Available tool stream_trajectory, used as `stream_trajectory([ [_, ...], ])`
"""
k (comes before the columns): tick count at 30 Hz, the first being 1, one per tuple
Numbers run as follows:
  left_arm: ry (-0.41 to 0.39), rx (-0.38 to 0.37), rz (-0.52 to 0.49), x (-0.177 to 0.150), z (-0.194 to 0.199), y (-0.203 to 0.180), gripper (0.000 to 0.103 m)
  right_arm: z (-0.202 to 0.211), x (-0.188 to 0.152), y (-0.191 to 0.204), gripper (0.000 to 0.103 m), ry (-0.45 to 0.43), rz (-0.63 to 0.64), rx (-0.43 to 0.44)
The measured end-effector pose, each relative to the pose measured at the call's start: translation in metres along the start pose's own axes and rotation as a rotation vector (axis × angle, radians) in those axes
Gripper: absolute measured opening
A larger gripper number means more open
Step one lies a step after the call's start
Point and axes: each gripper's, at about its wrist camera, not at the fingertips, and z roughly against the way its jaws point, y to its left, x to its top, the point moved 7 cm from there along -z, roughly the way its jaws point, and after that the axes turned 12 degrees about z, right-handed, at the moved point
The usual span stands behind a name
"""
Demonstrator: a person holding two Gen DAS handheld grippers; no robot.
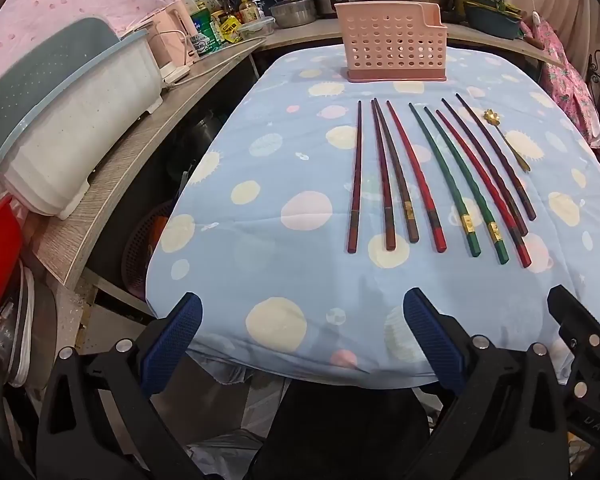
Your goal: Organize utensils
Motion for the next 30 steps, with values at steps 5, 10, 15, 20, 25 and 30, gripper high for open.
stream_trajectory([
  [5, 0.001, 0.003, -0.001, 0.0001, -0.0002, -0.0004, 0.096, -0.0003, -0.0001, -0.0001, 0.096, 0.002, -0.001, 0.002],
  [10, 0.002, 0.004, -0.001, -0.0007, -0.0002, -0.0006, 0.096, 0.0001, 0.0001, -0.0003, 0.096, -0.001, 0.0, -0.001],
  [15, 0.002, 0.004, -0.002, -0.0014, -0.0003, -0.0003, 0.096, 0.0003, 0.0, -0.0001, 0.096, 0.0, -0.002, 0.002],
  [20, 0.004, 0.005, -0.003, -0.0022, 0.0001, -0.0016, 0.096, 0.001, 0.0001, -0.0004, 0.096, -0.002, -0.002, 0.002],
  [25, 0.005, 0.004, -0.004, -0.0023, -0.0004, -0.0014, 0.096, 0.0011, -0.0001, -0.0003, 0.096, -0.002, -0.003, 0.0],
  [30, 0.005, 0.004, -0.004, -0.0023, -0.0007, -0.0014, 0.096, 0.0011, -0.0003, 0.0, 0.096, -0.002, -0.002, 0.001],
])
